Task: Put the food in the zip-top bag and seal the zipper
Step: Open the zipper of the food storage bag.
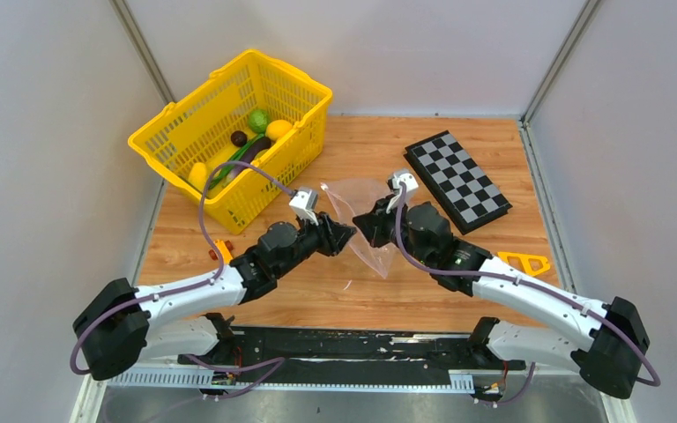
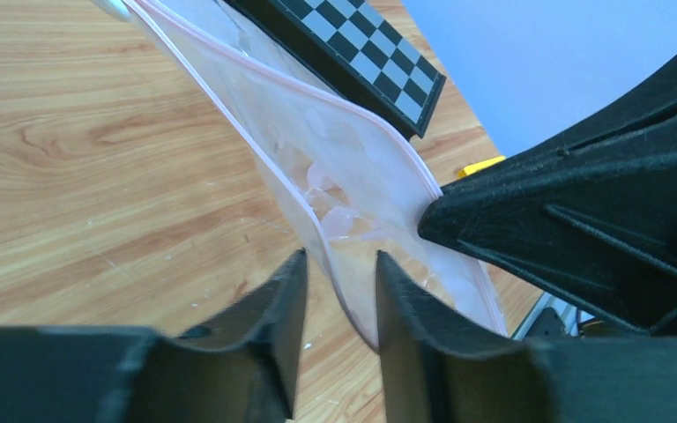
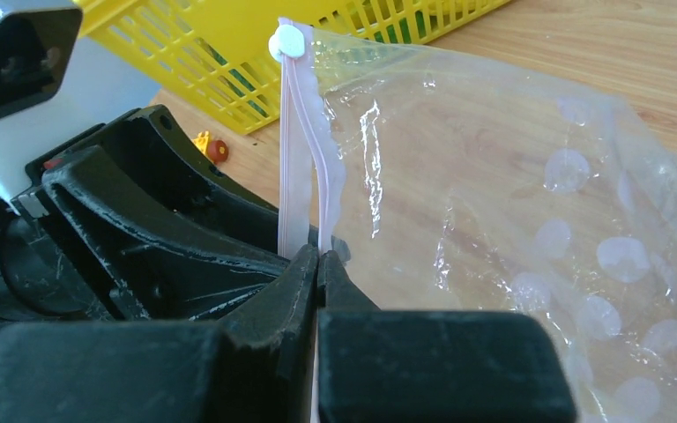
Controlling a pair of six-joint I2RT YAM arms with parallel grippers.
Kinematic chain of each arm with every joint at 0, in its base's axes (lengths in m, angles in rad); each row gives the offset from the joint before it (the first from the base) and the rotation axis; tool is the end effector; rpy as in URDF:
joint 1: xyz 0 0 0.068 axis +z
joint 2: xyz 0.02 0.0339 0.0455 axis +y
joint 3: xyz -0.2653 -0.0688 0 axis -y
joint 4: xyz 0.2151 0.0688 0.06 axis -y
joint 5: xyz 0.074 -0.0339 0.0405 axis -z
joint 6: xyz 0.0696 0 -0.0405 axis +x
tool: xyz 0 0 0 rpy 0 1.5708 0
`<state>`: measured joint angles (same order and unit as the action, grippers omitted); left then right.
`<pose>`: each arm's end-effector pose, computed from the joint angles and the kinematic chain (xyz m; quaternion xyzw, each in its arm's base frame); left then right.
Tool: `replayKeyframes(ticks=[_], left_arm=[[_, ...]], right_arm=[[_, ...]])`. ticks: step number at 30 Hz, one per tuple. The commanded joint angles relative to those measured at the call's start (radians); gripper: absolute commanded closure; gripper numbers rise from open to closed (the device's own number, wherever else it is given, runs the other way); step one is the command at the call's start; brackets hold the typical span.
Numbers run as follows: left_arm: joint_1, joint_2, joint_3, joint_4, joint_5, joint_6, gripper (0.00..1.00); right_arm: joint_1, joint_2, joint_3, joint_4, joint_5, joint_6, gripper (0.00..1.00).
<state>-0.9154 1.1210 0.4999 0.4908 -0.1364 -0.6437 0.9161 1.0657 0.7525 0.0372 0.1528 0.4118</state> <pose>0.1637 -0.1974 0.2575 0.0570 0.7491 -0.4261 0.5040 0.1619 0.1935 0.2976 -0.1538 0.7817 0.3226 0.5111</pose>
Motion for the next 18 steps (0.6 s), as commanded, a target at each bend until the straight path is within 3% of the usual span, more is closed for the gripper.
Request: replayKeyframes(ticks=[1, 3, 10, 18], left_arm=[[-0.012, -0.007, 0.036, 0.041, -0.039, 0.011, 0.65], [-0.013, -0.054, 0.019, 0.032, -0.068, 0.023, 0.75], [-0.013, -0.132, 0.066, -0.127, -0.096, 0.063, 1.00], [-0.023, -0.091, 0.127, -0.156, -0.034, 0.050, 1.00]], right_arm=[[0.006, -0.046, 0.048, -0.045, -0.034, -0.055, 1.00], [0.006, -0.056, 0.073, -0.123, -0.011, -0.101, 1.00], [0.006, -0.078, 0.122, -0.291, -0.014, -0.221, 1.00], [0.037, 0.001, 0.230, -0.388, -0.061, -0.231, 0.86]])
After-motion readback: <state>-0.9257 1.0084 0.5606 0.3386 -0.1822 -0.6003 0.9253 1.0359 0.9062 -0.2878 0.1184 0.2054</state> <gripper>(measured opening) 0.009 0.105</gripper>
